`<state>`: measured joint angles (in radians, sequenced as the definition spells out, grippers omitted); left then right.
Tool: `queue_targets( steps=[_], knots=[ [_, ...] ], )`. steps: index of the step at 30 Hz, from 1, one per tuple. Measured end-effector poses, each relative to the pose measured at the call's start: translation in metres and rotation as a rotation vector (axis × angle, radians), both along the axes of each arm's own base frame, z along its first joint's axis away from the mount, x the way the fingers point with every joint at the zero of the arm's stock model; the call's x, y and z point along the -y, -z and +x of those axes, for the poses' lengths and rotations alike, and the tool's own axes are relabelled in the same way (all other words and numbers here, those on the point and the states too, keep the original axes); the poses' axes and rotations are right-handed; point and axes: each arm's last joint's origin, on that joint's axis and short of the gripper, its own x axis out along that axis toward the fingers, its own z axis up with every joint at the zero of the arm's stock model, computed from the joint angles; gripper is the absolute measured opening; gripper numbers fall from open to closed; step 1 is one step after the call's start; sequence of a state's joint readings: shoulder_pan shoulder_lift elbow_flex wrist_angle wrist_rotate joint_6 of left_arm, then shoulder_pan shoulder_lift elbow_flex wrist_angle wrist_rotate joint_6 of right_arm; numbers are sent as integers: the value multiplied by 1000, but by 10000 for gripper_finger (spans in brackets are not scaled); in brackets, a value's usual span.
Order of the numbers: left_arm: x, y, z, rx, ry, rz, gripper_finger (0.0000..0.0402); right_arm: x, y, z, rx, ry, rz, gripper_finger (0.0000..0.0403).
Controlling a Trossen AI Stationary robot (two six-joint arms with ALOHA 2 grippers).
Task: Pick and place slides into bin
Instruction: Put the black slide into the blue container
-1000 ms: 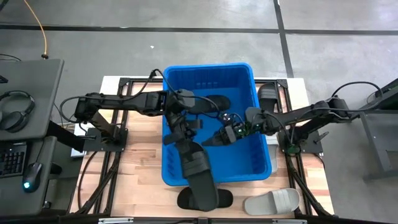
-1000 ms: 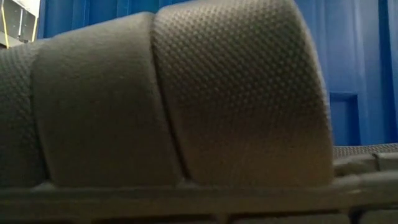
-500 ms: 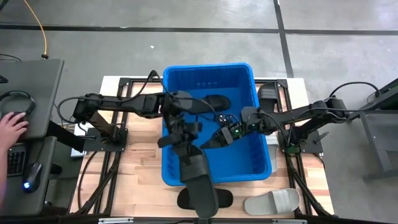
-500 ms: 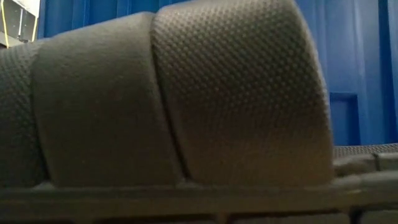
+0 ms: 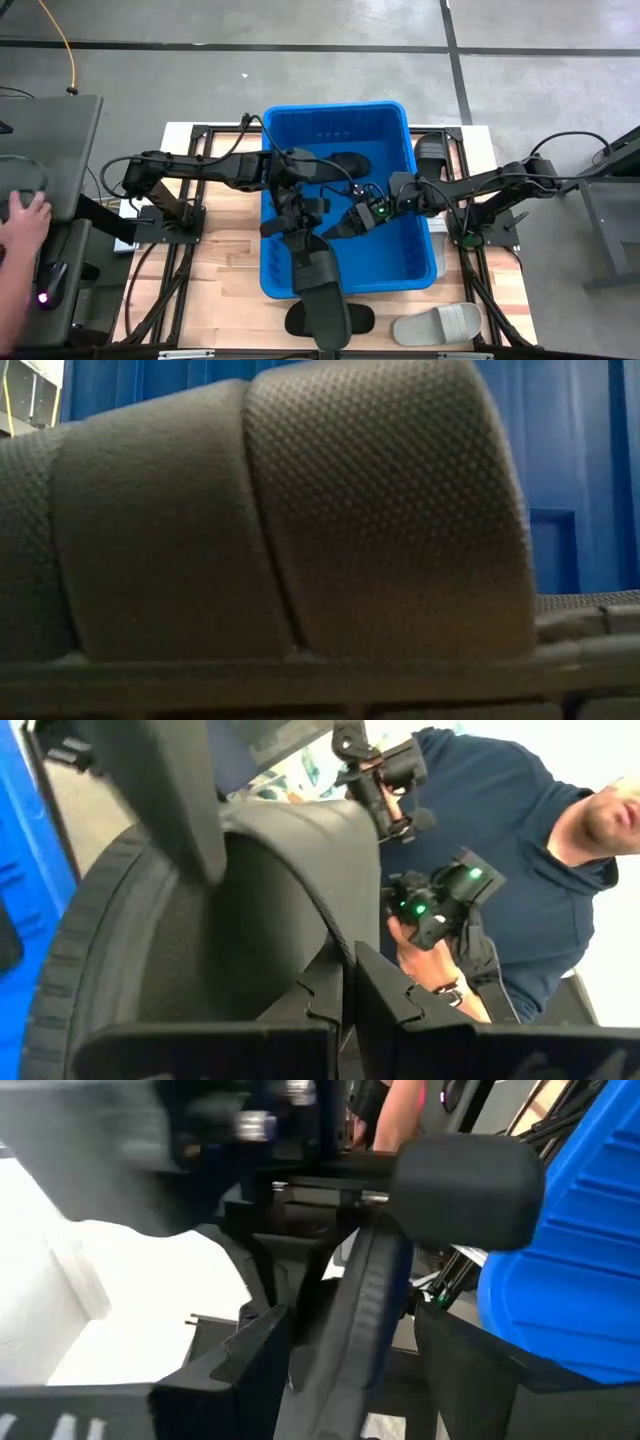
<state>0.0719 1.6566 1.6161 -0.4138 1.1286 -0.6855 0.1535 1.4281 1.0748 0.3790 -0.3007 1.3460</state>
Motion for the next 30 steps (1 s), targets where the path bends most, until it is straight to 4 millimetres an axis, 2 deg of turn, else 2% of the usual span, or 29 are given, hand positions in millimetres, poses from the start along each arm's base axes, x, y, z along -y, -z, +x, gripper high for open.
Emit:
queue_targets(
  steps=[6,14,24,28,30],
  knots=[
    [-1,9,6,-30,6,-7,0,-1,0,0,-7,-11,5,205],
    [-7,6,6,-17,1,-20,0,-7,1,-1,-13,-48,5,192],
    [-8,-1,9,28,-10,-41,0,-8,6,2,-44,-72,36,79],
    [-8,-1,10,24,-17,-40,0,-9,9,4,-56,-86,44,20],
    [-8,-1,10,17,-33,-37,2,-11,9,4,-55,-83,42,15]
  ],
)
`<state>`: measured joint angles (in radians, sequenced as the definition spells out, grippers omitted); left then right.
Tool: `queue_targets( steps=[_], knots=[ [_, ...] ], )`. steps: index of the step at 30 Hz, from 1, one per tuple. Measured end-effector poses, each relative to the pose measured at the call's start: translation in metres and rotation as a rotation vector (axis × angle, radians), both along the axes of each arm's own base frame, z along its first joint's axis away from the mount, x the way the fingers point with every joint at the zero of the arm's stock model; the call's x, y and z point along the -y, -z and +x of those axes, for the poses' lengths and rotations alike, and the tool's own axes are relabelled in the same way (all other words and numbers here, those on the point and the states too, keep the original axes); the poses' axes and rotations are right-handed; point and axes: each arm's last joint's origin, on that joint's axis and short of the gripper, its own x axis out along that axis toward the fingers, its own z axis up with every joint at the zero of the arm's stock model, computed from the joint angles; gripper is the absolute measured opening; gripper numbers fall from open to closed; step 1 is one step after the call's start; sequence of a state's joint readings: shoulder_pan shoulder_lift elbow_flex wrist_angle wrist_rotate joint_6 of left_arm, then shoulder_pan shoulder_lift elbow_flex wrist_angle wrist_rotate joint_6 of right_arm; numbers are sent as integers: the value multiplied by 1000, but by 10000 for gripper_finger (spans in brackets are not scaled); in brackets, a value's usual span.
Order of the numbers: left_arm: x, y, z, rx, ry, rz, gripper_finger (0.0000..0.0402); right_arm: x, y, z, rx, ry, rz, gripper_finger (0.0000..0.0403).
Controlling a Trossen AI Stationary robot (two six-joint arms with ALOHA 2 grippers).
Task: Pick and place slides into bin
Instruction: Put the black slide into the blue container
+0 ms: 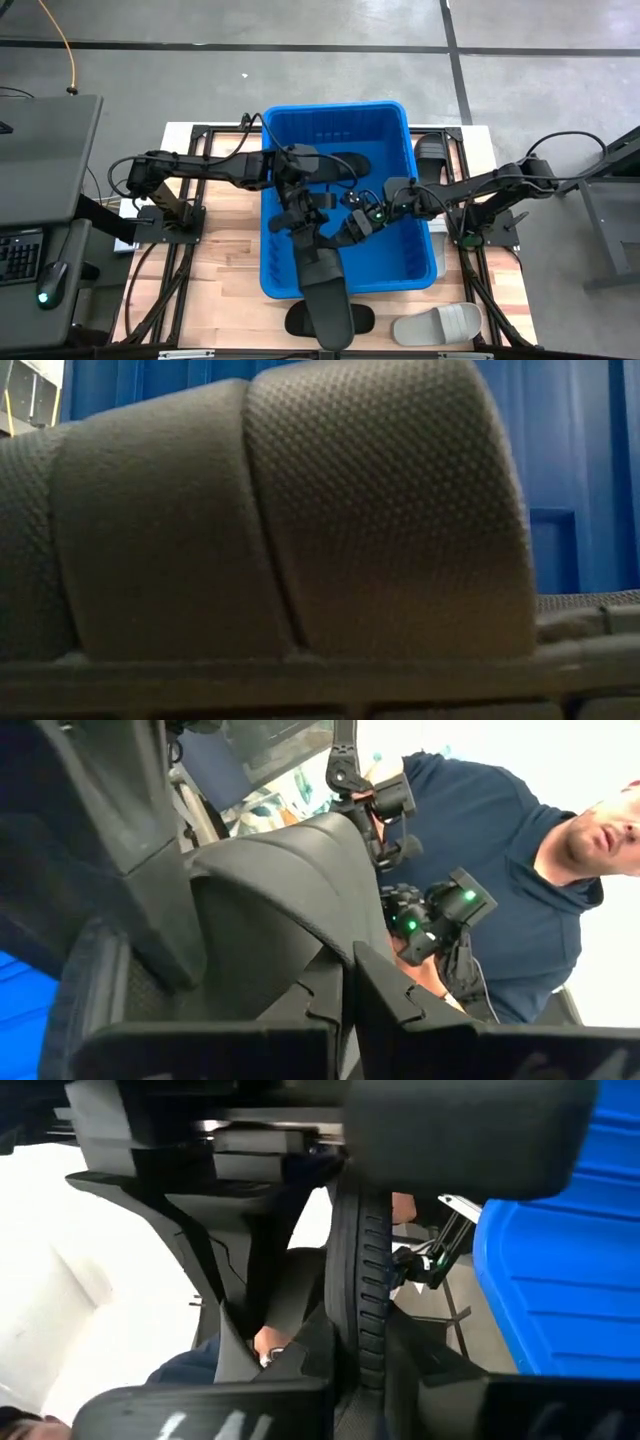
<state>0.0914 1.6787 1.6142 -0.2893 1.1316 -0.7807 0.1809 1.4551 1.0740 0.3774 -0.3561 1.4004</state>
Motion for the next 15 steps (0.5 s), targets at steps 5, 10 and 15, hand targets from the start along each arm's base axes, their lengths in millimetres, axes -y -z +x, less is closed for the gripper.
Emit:
queue_targets(
  steps=[5,10,15],
  knots=[
    [0,0,0,-2,11,-5,30,-5,0,-1,2,4,-1,14],
    [1,0,-1,-9,42,-20,92,-7,1,-1,-16,1,5,14],
    [1,5,-5,-73,84,-38,184,-8,2,-2,-20,-24,-5,10]
  ],
)
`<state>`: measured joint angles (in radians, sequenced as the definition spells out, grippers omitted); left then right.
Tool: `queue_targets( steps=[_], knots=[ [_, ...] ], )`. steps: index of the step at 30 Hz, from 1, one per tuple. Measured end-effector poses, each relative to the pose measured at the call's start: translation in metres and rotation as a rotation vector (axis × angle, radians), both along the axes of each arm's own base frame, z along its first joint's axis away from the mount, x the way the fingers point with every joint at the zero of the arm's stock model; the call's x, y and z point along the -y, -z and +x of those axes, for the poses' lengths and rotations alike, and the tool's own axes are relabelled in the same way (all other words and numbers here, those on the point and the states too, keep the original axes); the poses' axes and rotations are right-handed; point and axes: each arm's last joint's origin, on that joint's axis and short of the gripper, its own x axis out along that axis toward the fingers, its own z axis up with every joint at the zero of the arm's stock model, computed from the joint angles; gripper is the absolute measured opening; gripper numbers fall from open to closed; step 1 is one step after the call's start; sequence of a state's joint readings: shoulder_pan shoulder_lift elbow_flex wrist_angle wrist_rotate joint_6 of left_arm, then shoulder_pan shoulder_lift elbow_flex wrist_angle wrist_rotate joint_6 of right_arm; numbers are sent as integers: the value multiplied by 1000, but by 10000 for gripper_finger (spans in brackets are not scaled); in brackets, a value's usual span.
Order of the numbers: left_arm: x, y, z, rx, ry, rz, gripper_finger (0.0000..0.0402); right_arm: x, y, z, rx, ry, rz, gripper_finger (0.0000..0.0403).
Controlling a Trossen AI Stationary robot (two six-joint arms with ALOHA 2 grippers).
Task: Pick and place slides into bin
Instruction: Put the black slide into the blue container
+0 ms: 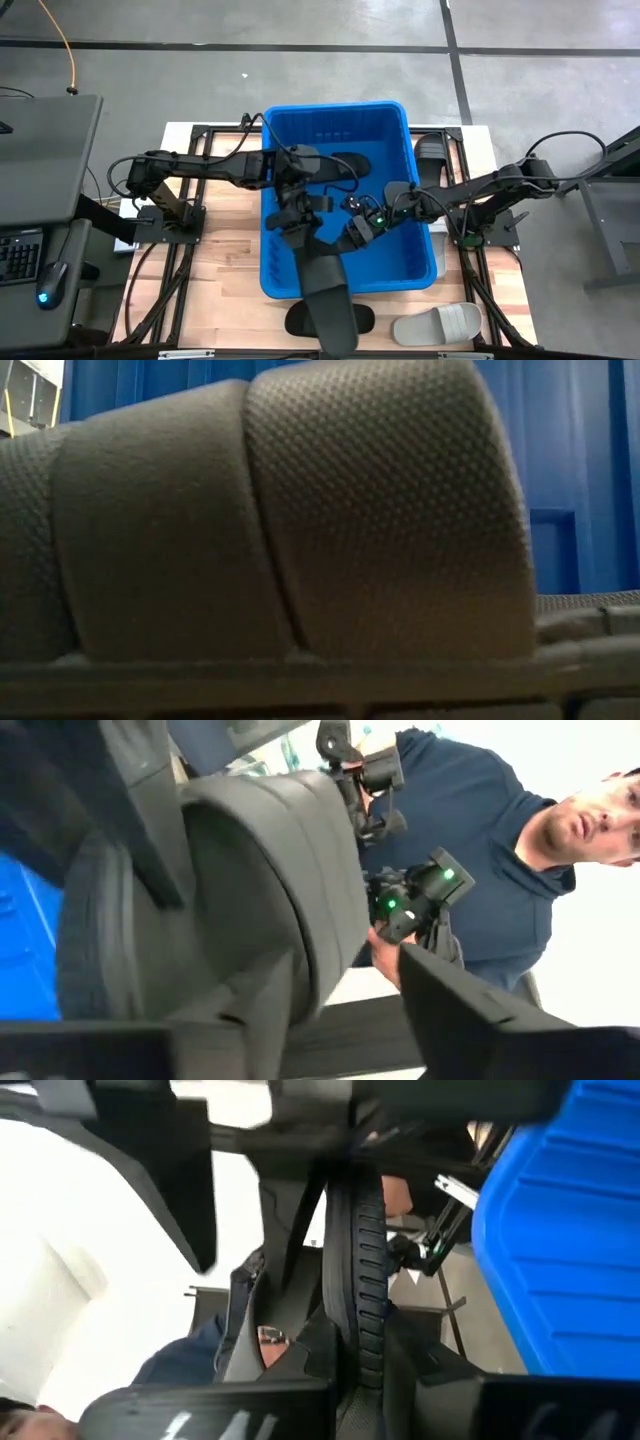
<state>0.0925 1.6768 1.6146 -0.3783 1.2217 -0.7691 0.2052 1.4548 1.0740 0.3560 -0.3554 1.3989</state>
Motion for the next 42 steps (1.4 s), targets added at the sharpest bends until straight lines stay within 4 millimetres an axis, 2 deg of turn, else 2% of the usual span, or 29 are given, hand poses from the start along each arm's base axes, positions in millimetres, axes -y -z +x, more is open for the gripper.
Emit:
queue_targets(
  steps=[3,6,11,16,20,28,32,38,42],
  knots=[
    [1,2,-1,-8,24,-5,231,-2,1,-1,-15,-18,-2,10],
    [1,2,-5,-22,42,-6,255,-2,1,-2,-22,-18,3,10],
    [2,6,-14,-92,74,-20,260,-7,1,-4,-40,-27,20,10],
    [4,-5,-43,-116,79,17,261,-22,-1,-12,-75,-58,37,10],
    [-1,-13,-70,-147,-35,145,261,-19,-4,-19,-87,52,-10,9],
    [-9,-40,-110,-123,-439,476,261,17,-15,-26,-79,372,-99,9],
    [-11,-57,-138,-101,-659,587,261,32,-17,-26,-70,541,-147,9],
    [-13,-82,-180,-42,-928,617,261,52,-15,-25,-83,781,-220,9],
    [-13,-89,-198,-20,-1027,615,261,64,-22,-24,-21,922,-241,9]
  ],
)
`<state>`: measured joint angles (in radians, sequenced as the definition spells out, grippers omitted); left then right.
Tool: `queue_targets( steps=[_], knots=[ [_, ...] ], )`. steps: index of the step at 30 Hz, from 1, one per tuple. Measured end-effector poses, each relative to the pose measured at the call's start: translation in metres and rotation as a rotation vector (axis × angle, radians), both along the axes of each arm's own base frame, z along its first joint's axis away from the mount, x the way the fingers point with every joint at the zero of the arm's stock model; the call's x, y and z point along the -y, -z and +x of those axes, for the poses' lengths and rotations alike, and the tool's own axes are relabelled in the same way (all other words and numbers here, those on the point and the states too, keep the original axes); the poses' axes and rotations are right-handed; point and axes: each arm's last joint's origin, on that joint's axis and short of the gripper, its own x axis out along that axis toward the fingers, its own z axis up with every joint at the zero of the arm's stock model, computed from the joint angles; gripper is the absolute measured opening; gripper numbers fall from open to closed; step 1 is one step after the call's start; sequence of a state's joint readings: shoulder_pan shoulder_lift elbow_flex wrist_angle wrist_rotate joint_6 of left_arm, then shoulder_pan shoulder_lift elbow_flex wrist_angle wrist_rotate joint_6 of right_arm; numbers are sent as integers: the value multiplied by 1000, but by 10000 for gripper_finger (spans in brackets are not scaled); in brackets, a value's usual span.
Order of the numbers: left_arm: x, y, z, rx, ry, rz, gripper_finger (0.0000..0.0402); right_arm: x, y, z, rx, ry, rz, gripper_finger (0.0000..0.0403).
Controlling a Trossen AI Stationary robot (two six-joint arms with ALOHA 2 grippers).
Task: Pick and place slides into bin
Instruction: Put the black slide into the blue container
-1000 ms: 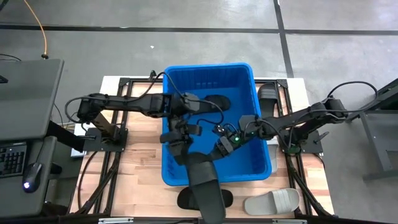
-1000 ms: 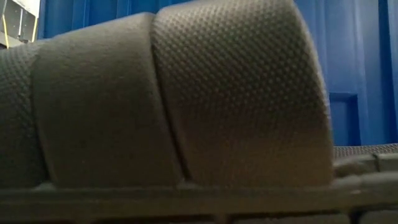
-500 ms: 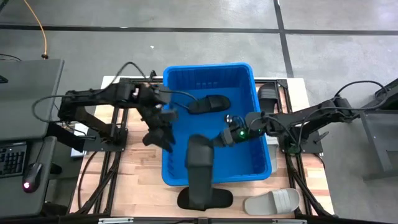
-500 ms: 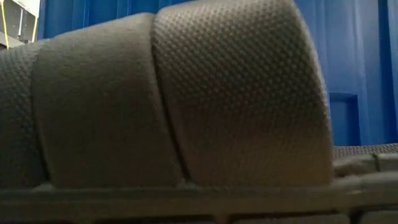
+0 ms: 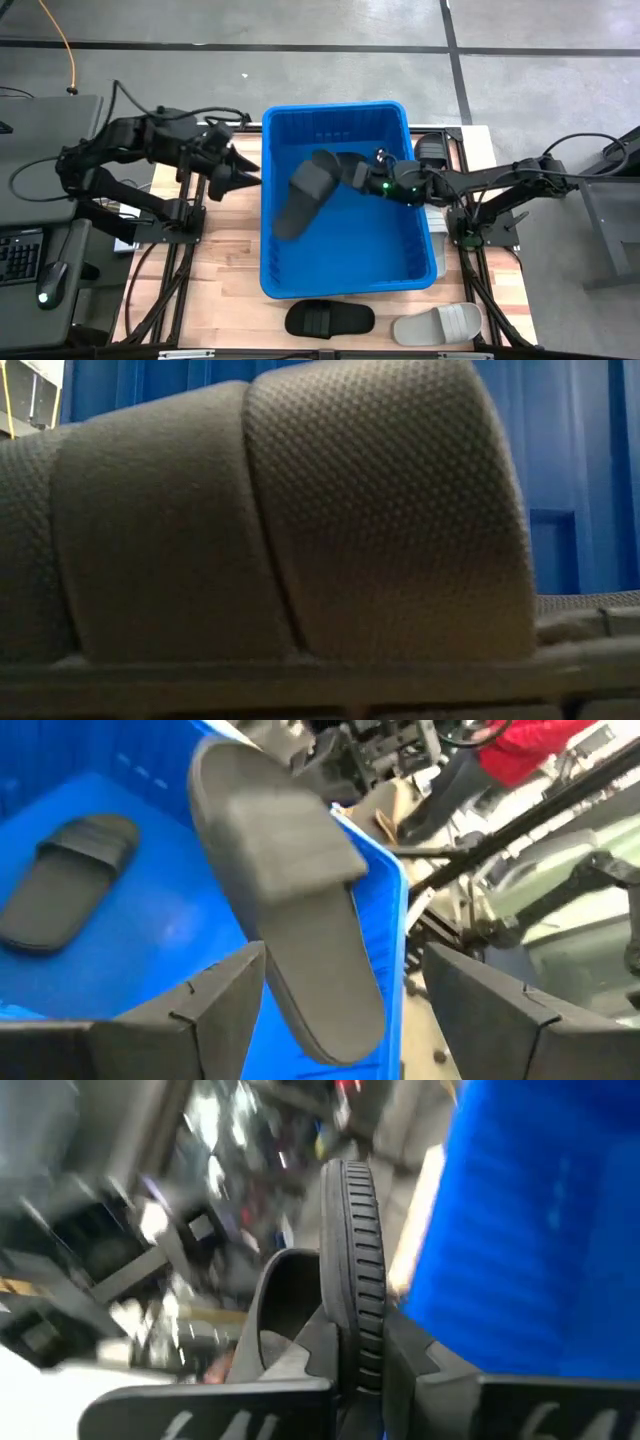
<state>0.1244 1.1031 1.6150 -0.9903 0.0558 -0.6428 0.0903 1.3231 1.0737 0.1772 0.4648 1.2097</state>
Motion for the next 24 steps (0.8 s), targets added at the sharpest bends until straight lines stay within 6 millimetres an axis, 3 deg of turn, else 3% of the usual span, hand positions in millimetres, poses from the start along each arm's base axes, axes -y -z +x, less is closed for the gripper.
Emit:
queue_targets(
  steps=[7,14,24],
  knots=[
    [1,-5,-11,42,-11,18,262,16,-12,-1,90,115,-74,7],
    [-1,7,-12,-85,-131,-53,262,19,-22,-3,139,217,-161,7],
    [-3,7,-6,-29,-203,-111,262,20,-35,-6,222,251,-252,7]
  ],
)
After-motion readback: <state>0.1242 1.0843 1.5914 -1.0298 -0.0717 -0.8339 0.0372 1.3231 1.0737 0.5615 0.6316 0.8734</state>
